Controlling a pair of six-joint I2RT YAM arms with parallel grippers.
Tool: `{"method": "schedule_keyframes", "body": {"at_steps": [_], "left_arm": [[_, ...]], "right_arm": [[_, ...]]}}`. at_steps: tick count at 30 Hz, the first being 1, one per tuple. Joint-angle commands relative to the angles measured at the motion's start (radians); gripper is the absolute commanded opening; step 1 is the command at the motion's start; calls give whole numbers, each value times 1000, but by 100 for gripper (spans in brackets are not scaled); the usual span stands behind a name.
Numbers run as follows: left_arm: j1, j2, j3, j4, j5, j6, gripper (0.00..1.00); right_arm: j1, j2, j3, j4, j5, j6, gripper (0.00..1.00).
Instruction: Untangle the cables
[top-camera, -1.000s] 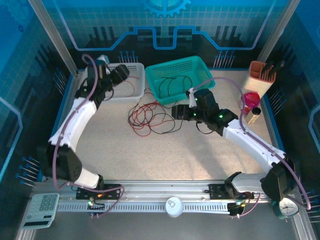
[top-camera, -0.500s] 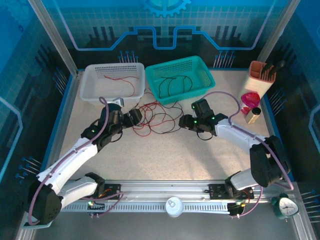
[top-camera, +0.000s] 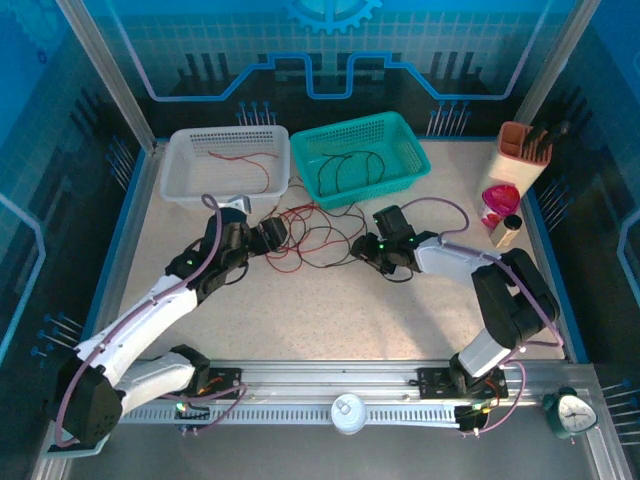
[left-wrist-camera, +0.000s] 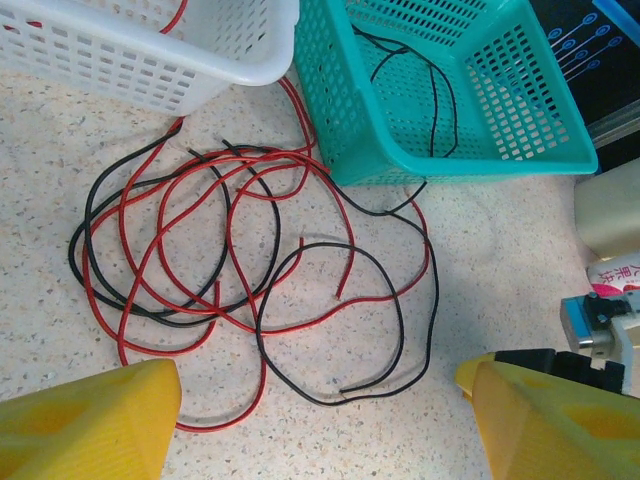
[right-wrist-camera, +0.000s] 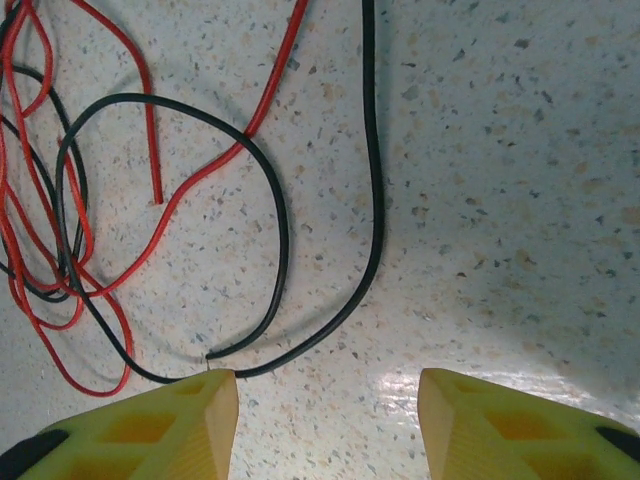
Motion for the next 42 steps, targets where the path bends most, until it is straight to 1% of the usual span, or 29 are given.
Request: {"method": "schedule_keyframes", "body": {"at_steps": [1,9,10,13,15,20,23,26,30,34,37,42], "left_arm": [[-13,13,8,32,-8,-6,78],[-21,9,5,49,-3,-7,78],[-22,8,2,52,-2,-6,78],[-22,7,2,53,1,-6,78],[-23,9,2,55,2,-6,78],[-25,9,10,56,8,0,78],[-25,7,16,50,8,5,78],[-25,7,19,50,15,9,78],[-31,39,43,34,42,53,78],[-66,145,124,-36,78,145,79],[-127,252,192,-70,100,221,79],[-264,506,418,-207,96,379,78]], "right_arm": [[15,33,22,35,-15,60,52],[21,91,22,78,-28,85,45],[21,100,55,79,-31,87,43],[21,121,74,86,-36,87,40],[22,137,83,88,-36,91,38],[21,166,93,101,-36,99,31],[21,164,74,116,-47,119,31],[21,130,39,139,-51,124,31],[22,39,6,109,-32,72,32],[11,-88,-2,27,3,-20,37],[-26,-191,-5,-55,43,-86,44],[-121,-325,2,-184,76,-185,55]]}}
